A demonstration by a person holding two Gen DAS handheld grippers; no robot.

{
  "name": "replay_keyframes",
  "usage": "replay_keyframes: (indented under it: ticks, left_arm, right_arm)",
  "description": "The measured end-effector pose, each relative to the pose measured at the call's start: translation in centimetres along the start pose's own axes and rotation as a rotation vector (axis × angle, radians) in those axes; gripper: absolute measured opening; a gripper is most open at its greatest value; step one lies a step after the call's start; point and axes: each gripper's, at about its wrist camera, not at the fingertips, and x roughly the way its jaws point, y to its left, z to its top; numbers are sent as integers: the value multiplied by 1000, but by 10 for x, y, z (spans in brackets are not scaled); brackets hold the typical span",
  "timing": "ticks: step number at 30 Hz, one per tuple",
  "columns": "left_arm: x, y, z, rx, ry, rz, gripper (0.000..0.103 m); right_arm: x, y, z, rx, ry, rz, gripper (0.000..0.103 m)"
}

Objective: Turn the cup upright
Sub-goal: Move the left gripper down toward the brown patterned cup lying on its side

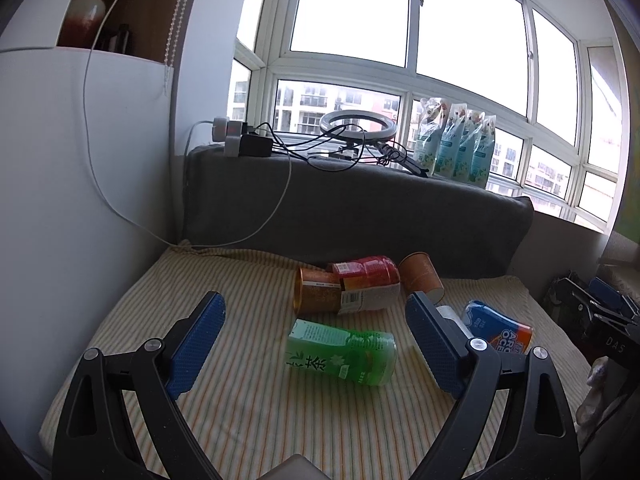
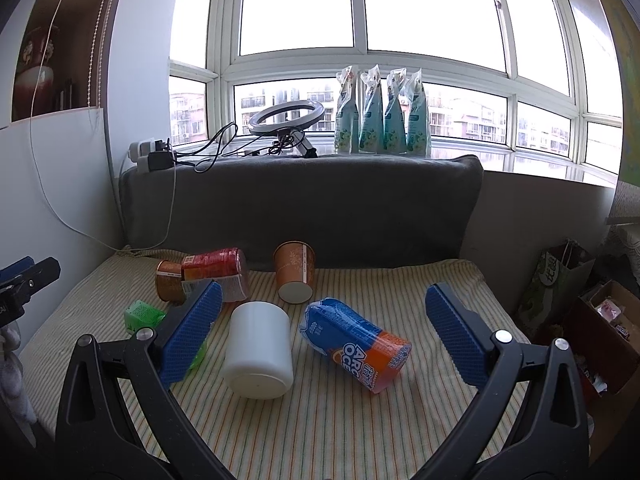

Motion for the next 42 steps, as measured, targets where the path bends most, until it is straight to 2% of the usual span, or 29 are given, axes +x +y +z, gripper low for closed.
replay_keyframes:
  ticks: [3, 7, 11, 14, 16, 18, 20, 23, 27, 31, 34, 37, 42]
  left_arm:
    - [17, 6, 3, -52, 75, -27, 92]
    - [44, 18, 9, -177, 188, -89, 92]
    - [66, 23, 17, -258, 246, -136, 92]
    - [80, 24, 25, -241, 255, -127, 91]
    - [90, 20, 31, -173, 264, -140, 91]
    - [100, 14, 37, -74, 284, -187, 91]
    - [109, 3, 42, 84, 320, -241, 90]
    - [124, -8, 51, 302, 356, -226, 85]
    - [148, -12, 65, 454, 452, -284, 84]
    - [169, -29, 63, 653, 538, -286, 80]
    - [187, -39, 55, 773, 631, -281, 80]
    - [201, -45, 49, 846, 719, -321, 80]
    - [227, -54, 39, 975, 788, -327, 80]
  right_arm:
    - [2, -1, 0, 1, 5, 2, 103]
    - [5, -4, 0, 10, 10, 4, 103]
    - [10, -7, -2, 5, 24, 10, 103]
    - [12, -11, -3, 10, 27, 13, 103]
    - [14, -14, -4, 17, 32, 17, 103]
    - [18, -18, -4, 22, 40, 19, 103]
    - [20, -21, -6, 27, 46, 21, 103]
    - [25, -26, -8, 33, 59, 23, 103]
    - [37, -30, -13, 49, 88, 16, 103]
    - [51, -35, -17, 66, 119, 4, 103]
    - [61, -35, -18, 71, 133, -19, 103]
    - [71, -37, -18, 90, 152, -33, 103]
    - [88, -39, -14, 140, 176, -48, 103]
